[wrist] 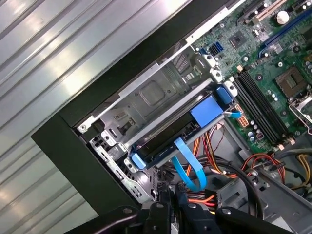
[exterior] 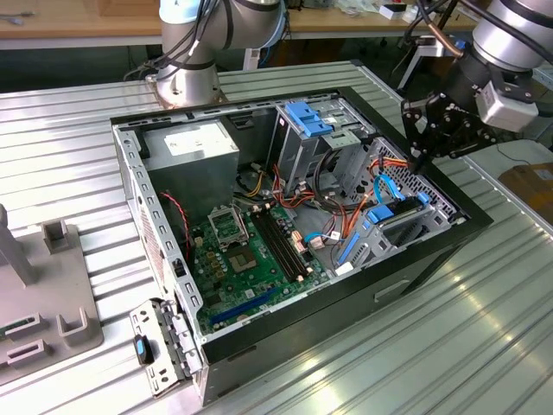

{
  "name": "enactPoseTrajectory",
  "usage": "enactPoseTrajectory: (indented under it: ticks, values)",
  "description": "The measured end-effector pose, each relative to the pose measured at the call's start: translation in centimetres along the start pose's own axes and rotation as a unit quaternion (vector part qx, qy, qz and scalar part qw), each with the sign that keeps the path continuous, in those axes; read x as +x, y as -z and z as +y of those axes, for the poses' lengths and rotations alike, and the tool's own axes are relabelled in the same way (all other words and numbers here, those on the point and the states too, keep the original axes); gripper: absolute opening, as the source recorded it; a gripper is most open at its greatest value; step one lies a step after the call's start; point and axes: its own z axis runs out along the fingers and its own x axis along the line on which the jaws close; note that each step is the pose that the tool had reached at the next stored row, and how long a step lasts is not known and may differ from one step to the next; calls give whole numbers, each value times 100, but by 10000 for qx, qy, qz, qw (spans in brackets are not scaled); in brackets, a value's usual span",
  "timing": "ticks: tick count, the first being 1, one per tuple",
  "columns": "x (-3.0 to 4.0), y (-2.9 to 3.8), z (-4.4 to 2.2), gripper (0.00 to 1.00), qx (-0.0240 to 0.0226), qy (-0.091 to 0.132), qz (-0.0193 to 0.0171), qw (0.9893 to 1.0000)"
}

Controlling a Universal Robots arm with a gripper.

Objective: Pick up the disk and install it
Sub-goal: 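Insert the second disk wire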

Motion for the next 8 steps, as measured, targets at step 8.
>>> enactPoseTrajectory:
  ticks: [8]
  values:
    - [0, 0, 0, 16, -7, -606, 55, 9981]
